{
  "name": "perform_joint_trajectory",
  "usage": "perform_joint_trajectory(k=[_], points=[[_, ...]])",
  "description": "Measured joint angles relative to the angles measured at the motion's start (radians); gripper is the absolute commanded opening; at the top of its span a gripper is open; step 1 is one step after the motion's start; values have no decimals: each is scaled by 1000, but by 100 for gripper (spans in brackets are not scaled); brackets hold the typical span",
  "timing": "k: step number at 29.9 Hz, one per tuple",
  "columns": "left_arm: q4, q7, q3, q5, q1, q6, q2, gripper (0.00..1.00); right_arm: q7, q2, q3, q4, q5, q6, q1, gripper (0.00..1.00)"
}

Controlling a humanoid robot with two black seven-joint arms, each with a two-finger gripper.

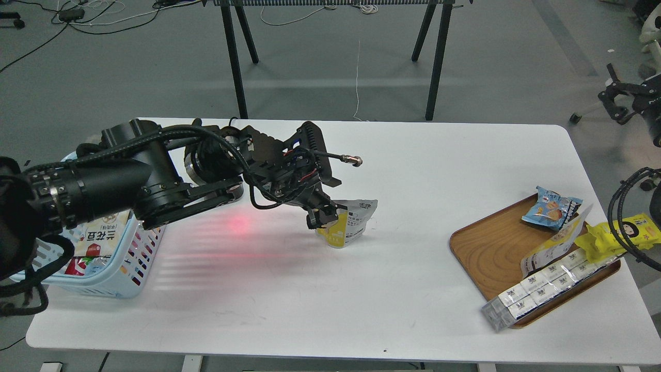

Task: Scan snack and place in basket
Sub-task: 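Reach the left gripper over and grasp the yellow pouch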

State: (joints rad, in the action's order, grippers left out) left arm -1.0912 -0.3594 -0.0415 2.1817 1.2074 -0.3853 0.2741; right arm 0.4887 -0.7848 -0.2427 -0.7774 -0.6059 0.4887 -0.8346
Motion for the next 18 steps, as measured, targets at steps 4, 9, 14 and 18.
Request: perform_joint_trajectory(k=[4, 9, 14, 18], points=[[0, -1, 0, 0, 0, 0, -1, 25, 0, 0, 0, 19, 21, 0, 0, 99], [-2, -2, 0, 0, 0, 0, -3, 17, 0, 4, -1, 28, 25, 0, 0, 99], [-8, -2, 0, 0, 0, -4, -4, 7, 0, 4, -1, 30, 26, 0, -1, 99], [-11, -3, 0, 0, -2, -6, -4, 3, 0, 4, -2, 30, 26, 0, -2, 99]])
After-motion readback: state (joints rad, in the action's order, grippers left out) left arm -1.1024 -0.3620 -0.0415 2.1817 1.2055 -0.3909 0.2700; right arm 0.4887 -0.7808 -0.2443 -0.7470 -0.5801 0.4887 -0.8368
